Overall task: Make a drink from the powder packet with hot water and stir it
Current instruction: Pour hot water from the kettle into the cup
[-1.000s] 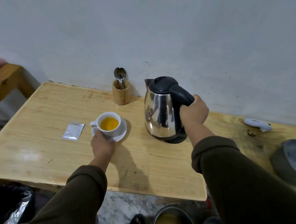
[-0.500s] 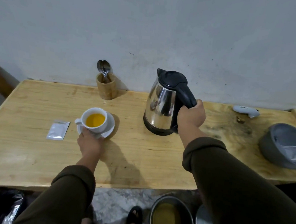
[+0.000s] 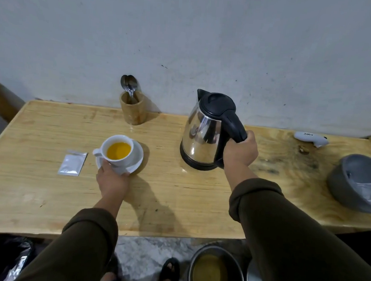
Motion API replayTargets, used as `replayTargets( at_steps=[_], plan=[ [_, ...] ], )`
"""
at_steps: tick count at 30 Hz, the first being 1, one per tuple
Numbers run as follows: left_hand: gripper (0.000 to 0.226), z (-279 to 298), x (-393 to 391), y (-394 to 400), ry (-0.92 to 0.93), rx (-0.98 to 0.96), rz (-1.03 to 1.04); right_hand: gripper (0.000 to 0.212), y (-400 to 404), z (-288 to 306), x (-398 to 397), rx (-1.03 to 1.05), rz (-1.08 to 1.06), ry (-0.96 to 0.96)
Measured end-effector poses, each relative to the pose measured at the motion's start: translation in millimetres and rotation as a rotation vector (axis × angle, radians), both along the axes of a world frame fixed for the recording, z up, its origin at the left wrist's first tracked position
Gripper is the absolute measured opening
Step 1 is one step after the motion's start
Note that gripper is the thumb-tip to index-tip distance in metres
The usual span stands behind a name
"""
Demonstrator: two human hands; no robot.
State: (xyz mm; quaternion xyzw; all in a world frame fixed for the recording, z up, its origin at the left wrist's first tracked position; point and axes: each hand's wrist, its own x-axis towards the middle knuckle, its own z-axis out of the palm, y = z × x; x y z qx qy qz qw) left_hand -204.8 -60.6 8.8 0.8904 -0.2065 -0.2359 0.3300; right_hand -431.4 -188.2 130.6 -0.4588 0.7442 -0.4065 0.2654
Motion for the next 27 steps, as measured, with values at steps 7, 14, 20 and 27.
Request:
replayTargets(
  at_steps=[7, 14, 20, 27],
  plan=[
    [0.077, 0, 3, 1, 0.019, -0.012, -0.007, 0.018, -14, 5, -2, 0.006, 0.05, 0.048],
    [0.076, -2, 3, 2, -0.001, -0.014, -0.009, 0.017, -23, 8, -3, 0.022, 0.076, 0.089],
    [0.076, -6, 3, 2, -0.016, 0.002, -0.008, 0.018, -17, -3, -8, 0.027, 0.072, 0.079],
    [0.075, -7, 5, 2, -0.02, 0.006, -0.019, 0.014, -12, 0, -6, 0.052, 0.033, -0.009]
  ],
)
